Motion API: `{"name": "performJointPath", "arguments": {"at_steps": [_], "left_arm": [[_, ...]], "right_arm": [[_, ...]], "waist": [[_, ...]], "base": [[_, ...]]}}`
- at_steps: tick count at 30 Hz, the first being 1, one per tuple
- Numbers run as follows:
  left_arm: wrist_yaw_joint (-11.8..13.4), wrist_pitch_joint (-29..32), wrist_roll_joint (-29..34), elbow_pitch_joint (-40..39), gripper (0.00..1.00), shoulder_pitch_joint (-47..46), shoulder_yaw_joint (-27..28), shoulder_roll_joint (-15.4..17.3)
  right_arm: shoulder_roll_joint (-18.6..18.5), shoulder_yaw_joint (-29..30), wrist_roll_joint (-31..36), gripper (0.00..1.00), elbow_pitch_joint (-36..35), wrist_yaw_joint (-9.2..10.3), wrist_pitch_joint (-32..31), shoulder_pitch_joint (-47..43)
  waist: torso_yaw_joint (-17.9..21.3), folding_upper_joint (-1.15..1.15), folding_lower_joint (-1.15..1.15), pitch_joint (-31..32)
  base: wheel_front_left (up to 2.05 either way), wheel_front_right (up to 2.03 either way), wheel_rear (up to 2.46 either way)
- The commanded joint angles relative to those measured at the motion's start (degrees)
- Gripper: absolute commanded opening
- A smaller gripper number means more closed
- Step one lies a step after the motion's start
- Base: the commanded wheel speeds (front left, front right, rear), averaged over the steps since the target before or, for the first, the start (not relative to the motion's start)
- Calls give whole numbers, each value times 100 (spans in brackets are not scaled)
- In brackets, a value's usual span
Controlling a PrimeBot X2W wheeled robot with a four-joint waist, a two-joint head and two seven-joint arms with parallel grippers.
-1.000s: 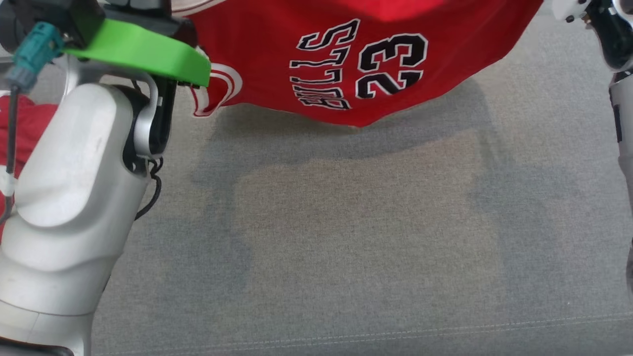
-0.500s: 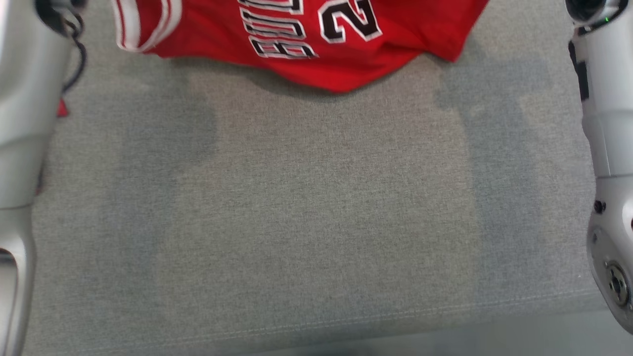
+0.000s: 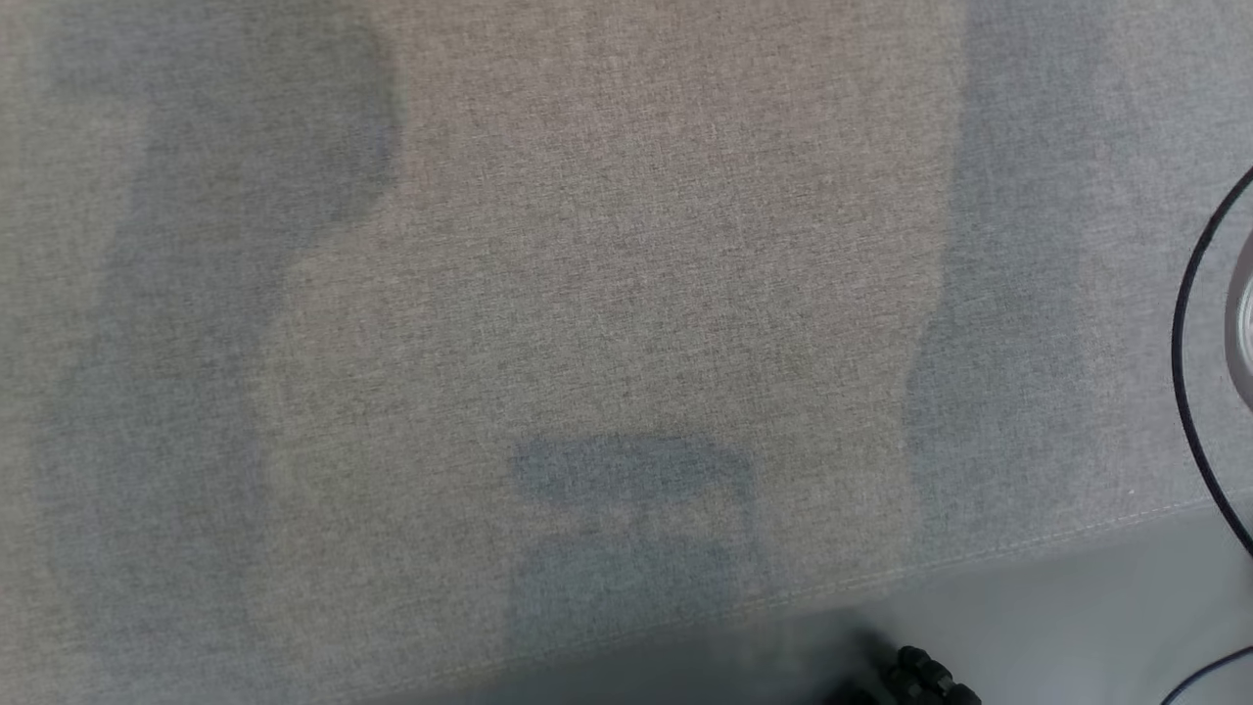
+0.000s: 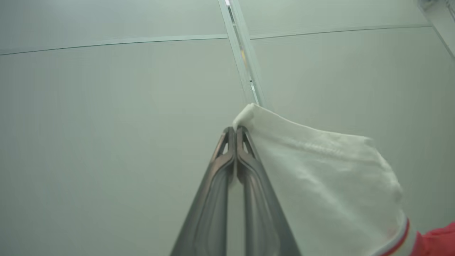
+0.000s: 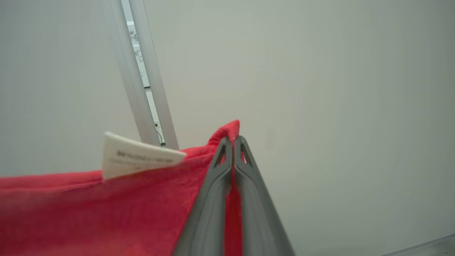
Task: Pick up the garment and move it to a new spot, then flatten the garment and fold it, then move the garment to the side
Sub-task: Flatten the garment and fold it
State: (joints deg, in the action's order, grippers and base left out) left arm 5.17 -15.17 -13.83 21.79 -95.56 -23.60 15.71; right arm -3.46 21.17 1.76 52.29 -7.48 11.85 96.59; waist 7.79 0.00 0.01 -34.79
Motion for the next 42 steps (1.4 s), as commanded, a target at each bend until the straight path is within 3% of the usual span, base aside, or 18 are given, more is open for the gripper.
{"name": "performJointPath", "arguments": {"at_steps": [1, 5, 8, 11, 18, 26, 32, 42], "left_arm": [[-23, 4, 73, -149, 0, -114, 151, -29], [-46, 5, 343, -803, 0, -198, 500, -218], [-31, 4, 503, -1375, 0, -162, 853, -340], [-200, 6, 494, -1511, 0, 252, 1102, -507], [-676, 4, 410, -1705, 0, 1249, 1614, -855], [-995, 3, 264, -2624, 0, 2838, 2150, -1138], [-1114, 3, 218, -3120, 0, 4610, 2195, -1229], [-942, 14, 389, -3096, 0, 7531, 1801, -1262]], "right_arm": [[85, 17, -84, 0, 208, -2, 146, 149], [40, 57, -217, 0, 326, -2, 329, 720], [48, 42, -308, 0, -484, -2, 326, 692], [57, 25, -276, 0, -1067, -2, 328, 385], [45, -401, -146, 0, -1466, -2, 331, -526], [-155, -773, -86, 0, -2057, 2, 164, -1787], [-578, -1237, -464, 0, -2833, 3, -999, -3267], [-1096, -1901, -1211, 0, -4215, 3, -3813, -5892]], "waist": [[156, 0, -1, -149], [223, 0, -1, -293], [250, 0, -1, -399], [209, 0, -1, -482], [-54, 0, -1, -591], [-334, 0, -1, -157], [-523, 0, -1, 557], [-712, 0, -1, 1854]], "base": [[0, 0, 0], [0, 0, 0], [0, 0, 0], [0, 0, 0], [0, 0, 0], [0, 0, 0], [0, 0, 0], [0, 0, 0]]}}
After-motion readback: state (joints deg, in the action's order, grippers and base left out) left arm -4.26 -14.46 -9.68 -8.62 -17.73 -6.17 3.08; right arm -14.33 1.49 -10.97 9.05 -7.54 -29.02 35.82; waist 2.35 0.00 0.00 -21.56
